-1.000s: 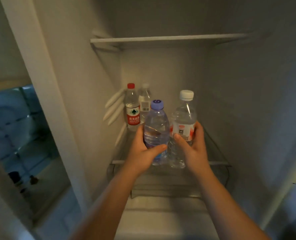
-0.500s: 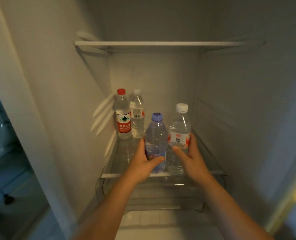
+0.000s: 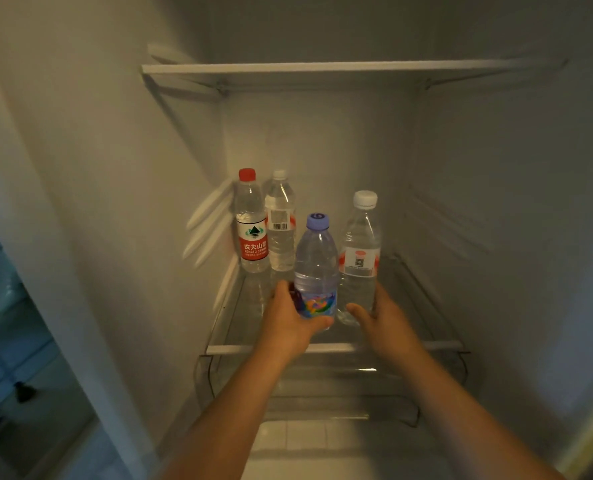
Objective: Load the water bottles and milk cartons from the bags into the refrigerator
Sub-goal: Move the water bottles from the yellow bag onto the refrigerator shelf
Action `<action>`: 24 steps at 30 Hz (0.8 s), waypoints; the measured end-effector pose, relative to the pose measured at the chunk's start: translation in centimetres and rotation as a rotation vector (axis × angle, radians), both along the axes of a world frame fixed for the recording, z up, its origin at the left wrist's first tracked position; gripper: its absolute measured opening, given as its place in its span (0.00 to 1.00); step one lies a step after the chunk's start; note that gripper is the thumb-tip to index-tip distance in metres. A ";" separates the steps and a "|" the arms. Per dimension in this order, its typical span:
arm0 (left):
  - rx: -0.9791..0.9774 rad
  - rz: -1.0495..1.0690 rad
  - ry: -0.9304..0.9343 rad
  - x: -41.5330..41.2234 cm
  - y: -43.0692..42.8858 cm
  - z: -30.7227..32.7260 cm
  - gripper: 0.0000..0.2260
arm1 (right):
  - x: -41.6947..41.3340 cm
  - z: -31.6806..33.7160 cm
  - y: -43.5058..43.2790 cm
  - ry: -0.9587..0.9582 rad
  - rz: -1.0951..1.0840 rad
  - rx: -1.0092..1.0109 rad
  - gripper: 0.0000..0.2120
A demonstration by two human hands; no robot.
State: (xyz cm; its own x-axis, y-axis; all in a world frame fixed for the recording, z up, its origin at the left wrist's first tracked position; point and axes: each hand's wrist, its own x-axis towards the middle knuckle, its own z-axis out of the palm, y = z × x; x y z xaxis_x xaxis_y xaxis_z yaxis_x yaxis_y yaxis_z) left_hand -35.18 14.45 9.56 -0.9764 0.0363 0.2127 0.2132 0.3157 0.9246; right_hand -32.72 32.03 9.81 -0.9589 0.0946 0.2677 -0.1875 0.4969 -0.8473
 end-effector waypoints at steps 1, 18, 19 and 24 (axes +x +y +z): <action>-0.002 0.026 0.004 -0.4 0.2 0.1 0.32 | -0.7 -0.1 -0.1 -0.011 -0.022 -0.006 0.24; -0.106 0.280 0.007 -9.1 2.3 0.0 0.13 | -13.4 -2.8 -1.4 -0.176 -0.362 0.121 0.12; -0.122 0.288 0.003 -9.5 2.4 0.0 0.11 | -13.8 -2.7 -1.4 -0.192 -0.382 0.160 0.11; -0.228 0.354 0.017 -10.8 3.3 -0.2 0.07 | -15.0 -2.3 -1.5 -0.239 -0.453 0.273 0.13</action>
